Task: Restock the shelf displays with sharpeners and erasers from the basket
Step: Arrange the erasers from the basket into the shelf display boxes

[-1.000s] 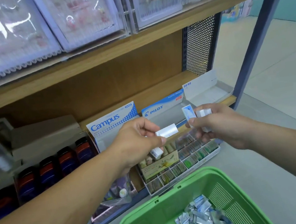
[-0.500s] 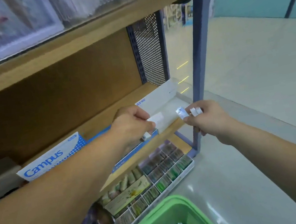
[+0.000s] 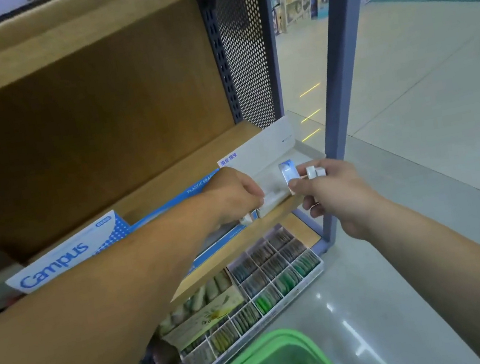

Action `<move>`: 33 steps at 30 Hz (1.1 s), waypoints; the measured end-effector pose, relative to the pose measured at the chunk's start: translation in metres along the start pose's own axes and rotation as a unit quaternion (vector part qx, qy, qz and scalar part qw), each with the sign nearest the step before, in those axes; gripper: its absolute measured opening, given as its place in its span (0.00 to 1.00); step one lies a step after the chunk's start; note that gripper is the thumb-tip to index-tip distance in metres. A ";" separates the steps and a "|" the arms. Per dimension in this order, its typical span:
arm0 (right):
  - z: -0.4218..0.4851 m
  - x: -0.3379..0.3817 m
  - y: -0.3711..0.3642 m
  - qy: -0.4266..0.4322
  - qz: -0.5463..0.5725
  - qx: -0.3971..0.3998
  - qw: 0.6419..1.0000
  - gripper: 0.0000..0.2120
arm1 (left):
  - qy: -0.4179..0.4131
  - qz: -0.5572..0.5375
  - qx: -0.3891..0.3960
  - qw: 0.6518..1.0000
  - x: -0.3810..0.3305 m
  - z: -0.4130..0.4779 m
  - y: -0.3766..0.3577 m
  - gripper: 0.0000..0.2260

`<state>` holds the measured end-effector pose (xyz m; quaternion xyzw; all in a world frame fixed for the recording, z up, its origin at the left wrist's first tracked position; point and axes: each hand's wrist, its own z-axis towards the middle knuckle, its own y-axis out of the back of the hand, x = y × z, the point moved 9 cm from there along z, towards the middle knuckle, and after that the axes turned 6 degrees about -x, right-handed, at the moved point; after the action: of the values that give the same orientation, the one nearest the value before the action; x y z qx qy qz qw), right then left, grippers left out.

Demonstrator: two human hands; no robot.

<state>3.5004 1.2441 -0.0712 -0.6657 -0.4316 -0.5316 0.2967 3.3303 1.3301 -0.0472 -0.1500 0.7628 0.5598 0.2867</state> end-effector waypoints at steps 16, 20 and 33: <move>-0.020 0.008 -0.051 -0.073 0.156 0.148 0.974 0.18 | -0.022 -0.313 -0.052 0.948 0.014 -0.043 0.024 0.23; -0.020 0.009 -0.052 -0.066 0.147 0.142 0.977 0.17 | -0.001 -0.348 -0.072 0.935 0.018 -0.043 0.026 0.19; -0.001 -0.001 0.007 -0.079 0.070 0.021 0.994 0.12 | 0.017 -0.290 -0.027 0.956 -0.008 0.004 0.009 0.13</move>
<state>3.5062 1.2399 -0.0711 -0.7280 -0.4171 -0.4461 0.3116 3.3327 1.3364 -0.0363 -0.3818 0.6757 0.4704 0.4200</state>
